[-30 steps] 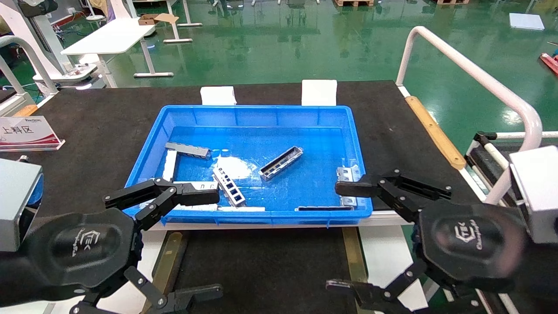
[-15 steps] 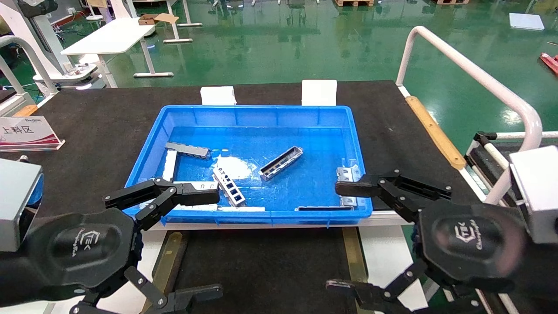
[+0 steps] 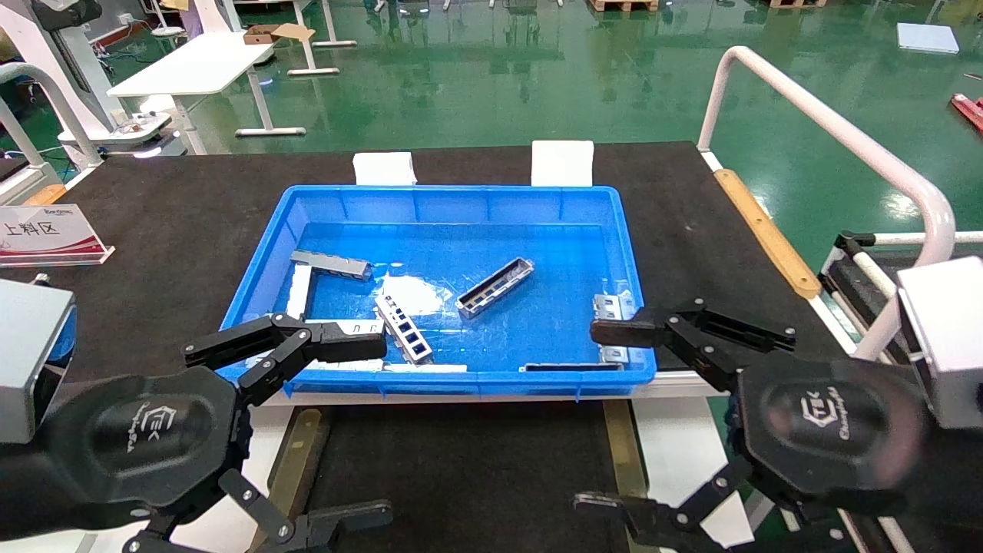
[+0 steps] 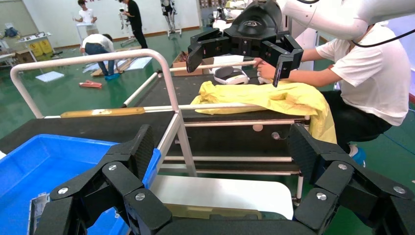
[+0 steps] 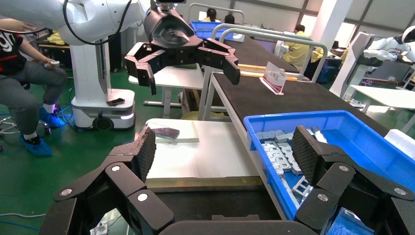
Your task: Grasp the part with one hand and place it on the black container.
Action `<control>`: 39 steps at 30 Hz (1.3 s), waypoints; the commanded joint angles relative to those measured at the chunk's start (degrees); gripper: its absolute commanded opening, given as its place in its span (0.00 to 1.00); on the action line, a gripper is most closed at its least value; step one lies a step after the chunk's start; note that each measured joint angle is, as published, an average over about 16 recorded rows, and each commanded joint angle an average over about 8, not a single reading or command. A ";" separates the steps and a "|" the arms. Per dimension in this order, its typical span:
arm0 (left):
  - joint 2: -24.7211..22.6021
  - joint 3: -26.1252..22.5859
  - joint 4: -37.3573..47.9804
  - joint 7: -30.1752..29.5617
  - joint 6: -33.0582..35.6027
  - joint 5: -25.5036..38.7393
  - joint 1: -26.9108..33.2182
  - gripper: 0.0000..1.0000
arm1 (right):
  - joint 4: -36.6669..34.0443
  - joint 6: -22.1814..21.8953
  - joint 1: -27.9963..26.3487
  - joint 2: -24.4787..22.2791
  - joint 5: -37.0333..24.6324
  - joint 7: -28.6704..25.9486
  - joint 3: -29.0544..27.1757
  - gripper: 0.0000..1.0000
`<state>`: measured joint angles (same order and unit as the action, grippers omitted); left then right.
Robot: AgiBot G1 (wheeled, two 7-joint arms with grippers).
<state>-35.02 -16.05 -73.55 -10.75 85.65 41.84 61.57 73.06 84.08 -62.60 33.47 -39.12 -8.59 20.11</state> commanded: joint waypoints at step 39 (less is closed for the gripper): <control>-21.93 -11.06 13.84 1.81 -20.74 23.00 12.76 1.00 | -0.04 0.01 -0.03 0.00 0.02 0.02 0.04 1.00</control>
<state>-57.01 -27.00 -59.18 -8.78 64.52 64.77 74.13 73.02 84.09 -62.63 33.47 -39.10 -8.57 20.15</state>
